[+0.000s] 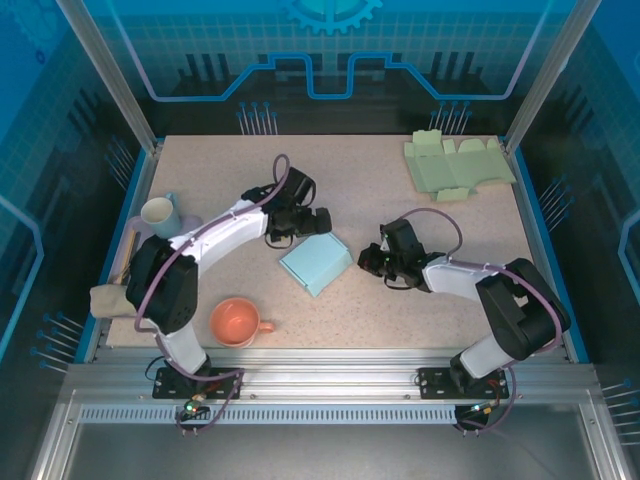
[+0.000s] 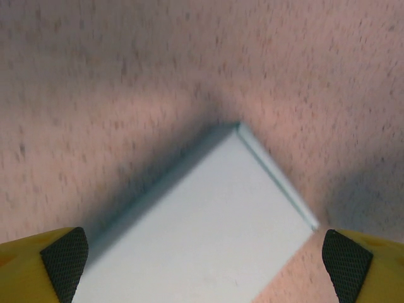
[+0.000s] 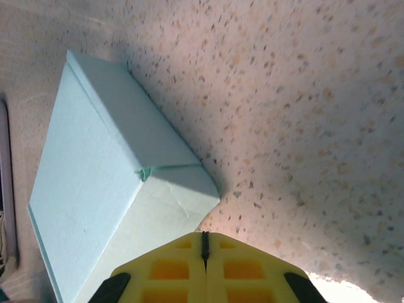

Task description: Fold the paper box

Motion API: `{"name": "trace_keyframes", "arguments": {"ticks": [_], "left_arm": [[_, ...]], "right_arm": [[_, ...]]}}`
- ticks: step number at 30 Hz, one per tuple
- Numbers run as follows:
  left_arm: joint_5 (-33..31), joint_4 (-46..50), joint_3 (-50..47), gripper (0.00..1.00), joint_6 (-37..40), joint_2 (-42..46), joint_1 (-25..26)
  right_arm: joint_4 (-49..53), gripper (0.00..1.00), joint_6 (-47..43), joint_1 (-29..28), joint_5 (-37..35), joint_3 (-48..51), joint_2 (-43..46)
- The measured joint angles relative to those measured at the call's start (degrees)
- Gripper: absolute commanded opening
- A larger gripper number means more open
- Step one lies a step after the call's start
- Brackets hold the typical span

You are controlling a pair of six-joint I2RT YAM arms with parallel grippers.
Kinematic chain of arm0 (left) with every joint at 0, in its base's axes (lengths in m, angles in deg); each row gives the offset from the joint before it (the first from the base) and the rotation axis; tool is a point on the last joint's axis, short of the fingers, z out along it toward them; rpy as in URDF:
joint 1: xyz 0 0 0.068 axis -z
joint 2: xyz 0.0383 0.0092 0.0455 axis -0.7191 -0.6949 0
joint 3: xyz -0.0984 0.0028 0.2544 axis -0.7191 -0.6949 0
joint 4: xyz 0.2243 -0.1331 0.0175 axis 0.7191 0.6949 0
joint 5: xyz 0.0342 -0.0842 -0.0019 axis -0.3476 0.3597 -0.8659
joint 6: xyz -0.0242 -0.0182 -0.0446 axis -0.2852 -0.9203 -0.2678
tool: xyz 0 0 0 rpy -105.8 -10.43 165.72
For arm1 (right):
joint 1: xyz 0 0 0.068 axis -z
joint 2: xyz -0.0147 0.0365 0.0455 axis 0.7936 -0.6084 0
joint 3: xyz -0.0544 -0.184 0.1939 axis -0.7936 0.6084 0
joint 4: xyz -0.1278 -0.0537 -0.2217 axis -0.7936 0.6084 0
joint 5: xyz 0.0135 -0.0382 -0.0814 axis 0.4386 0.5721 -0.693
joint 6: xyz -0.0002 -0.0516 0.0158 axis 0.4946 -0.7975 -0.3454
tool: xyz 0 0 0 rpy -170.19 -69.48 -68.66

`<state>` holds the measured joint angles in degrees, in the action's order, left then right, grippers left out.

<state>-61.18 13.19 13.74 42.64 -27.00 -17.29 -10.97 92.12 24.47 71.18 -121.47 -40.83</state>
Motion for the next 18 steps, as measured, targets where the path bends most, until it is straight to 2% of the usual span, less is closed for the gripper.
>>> {"name": "trace_keyframes", "arguments": {"ticks": [7,12,18], "left_arm": [[4.66,-5.38,0.13,0.98,8.41,-5.84,-5.75],[9.57,-8.76,0.13,0.96,11.04,-7.87,-5.53],[12.55,-11.74,0.11,0.95,11.56,-10.36,-5.25]], "right_arm": [[-0.70,0.00,1.22,0.02,3.80,-1.05,-4.13],[-2.25,0.00,2.16,0.37,5.70,-2.25,-9.09],[-4.50,0.00,3.23,1.44,7.91,-3.37,-11.65]]}}
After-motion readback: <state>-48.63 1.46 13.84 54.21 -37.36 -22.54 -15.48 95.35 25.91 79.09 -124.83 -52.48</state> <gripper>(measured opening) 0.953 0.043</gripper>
